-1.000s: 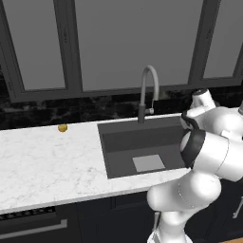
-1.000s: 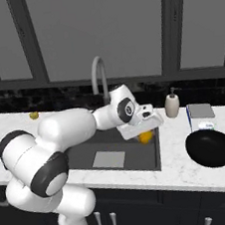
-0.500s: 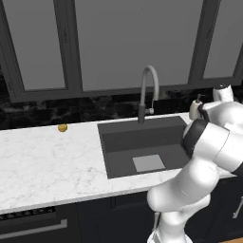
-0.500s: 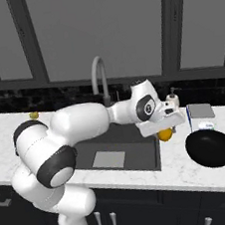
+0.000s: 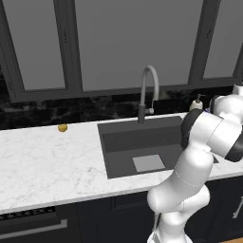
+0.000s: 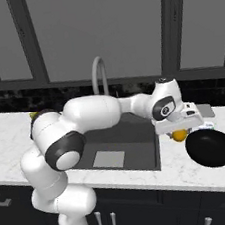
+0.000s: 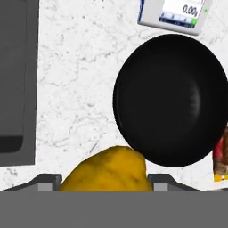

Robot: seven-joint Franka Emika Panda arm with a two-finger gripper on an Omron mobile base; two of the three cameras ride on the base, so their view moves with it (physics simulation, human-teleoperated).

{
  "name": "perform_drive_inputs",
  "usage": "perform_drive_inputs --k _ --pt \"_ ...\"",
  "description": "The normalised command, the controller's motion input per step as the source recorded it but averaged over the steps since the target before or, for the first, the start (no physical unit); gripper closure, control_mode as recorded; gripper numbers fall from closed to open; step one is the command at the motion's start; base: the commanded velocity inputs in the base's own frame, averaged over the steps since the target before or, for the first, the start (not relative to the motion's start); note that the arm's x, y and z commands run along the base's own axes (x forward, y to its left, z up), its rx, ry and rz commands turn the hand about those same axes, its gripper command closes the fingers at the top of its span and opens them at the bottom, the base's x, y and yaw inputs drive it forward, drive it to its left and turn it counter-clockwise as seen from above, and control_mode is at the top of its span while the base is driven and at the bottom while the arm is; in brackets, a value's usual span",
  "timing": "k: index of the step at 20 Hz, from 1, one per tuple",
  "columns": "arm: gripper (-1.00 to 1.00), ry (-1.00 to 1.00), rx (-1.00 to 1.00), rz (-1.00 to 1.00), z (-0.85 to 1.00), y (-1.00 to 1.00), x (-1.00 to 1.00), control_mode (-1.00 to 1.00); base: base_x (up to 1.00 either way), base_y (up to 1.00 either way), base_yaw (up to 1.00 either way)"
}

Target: Pick the lemon from the sink and place it in the bowl. Then pick the bowl and place it in the microwave. Then close the microwave door and press the start button.

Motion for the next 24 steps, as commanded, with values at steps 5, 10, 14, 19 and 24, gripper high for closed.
perform_drive_inputs --k 5,10,14,19,24 --pt "1.00 -0.02 0.05 0.00 -0.02 -0.23 0.08 -1.00 0.00 0.00 0.00" --pt "1.00 0.00 0.00 0.00 -0.14 -0.02 0.23 -1.00 0.00 0.00 0.00" --pt "1.00 0.00 0.00 0.00 -0.29 -0.36 0.32 -1.00 0.00 0.00 0.00" --pt "1.00 0.00 0.00 0.00 -0.20 -0.36 0.21 -1.00 0.00 0.00 0.00" --pt "1.00 0.00 0.00 0.00 -0.34 -0.18 0.12 -1.00 0.00 0.00 0.00"
